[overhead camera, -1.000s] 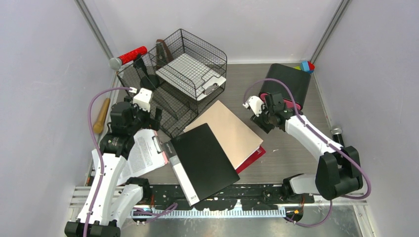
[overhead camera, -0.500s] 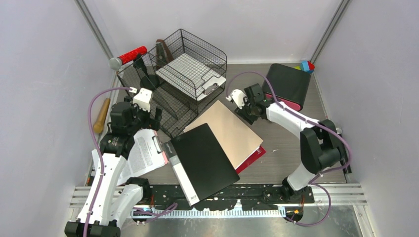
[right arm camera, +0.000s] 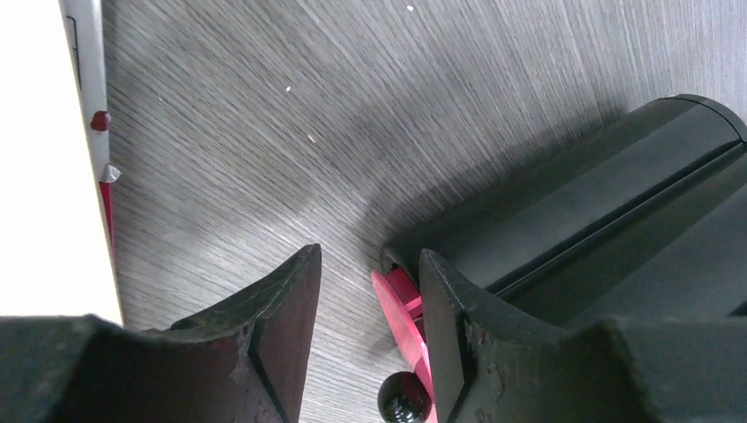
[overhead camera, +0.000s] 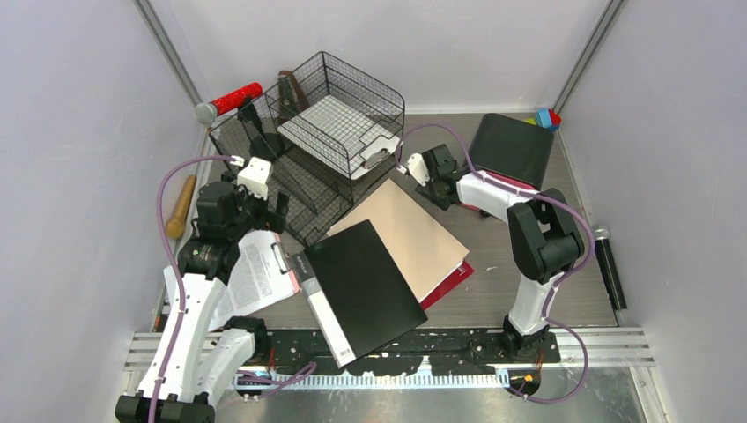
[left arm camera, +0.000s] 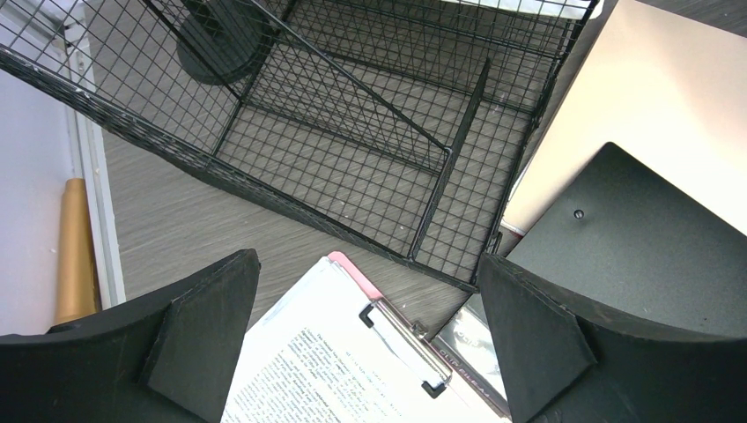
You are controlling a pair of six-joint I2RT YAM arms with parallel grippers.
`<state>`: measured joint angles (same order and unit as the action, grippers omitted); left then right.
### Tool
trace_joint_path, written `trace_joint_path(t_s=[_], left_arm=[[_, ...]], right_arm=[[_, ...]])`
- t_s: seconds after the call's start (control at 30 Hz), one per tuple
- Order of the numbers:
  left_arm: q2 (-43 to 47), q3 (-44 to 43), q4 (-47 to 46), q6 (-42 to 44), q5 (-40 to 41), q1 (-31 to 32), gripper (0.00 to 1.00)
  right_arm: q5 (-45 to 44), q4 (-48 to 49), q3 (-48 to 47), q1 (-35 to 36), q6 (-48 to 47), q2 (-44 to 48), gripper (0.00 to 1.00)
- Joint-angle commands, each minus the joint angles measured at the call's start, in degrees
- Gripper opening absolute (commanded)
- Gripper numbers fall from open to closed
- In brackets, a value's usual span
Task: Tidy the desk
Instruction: Pick up the folder from the center of the board.
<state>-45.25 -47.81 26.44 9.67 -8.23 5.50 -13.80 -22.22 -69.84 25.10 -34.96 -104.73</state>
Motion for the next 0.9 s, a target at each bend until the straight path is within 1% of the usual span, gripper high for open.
trace_joint_path(t_s=[0.0,0.23,0.5,0.63,0.77,0.87], left_arm=[[0.7,-0.3,-2.3,0.5,-1.2,-0.3,0.99],[0.9,-0.1,-2.1,0.8,-1.3,-0.3,0.99],[0.8,0.2,-2.4,0.8,-1.5,-0.3,0.99],[0.7,0.2,-2.6,0.8,-1.7,-0.3,0.99],[0.7,0.1,-2.4,0.8,-1.7,-0.3,0.99],[0.9,0.0,-2.2,0.8,-1.7,-0.4,0.99]], right_arm=[[-6.0,2.0,-0.5,-0.1,-2.2,-1.0,0.51],[-9.6,2.1,3.8,-1.2,-4.4,-0.1,0.49],[-10.8,1.8,11.2,-3.4,-5.2,5.3,0.49],[-8.6,-0.3,13.2,-3.7,-3.7,8.8,0.51],[-4.3,-4.0,11.6,-3.8,0.1,11.9,0.57],[-0.3,-6.3,8.9,-3.7,3.6,14.5,0.60]])
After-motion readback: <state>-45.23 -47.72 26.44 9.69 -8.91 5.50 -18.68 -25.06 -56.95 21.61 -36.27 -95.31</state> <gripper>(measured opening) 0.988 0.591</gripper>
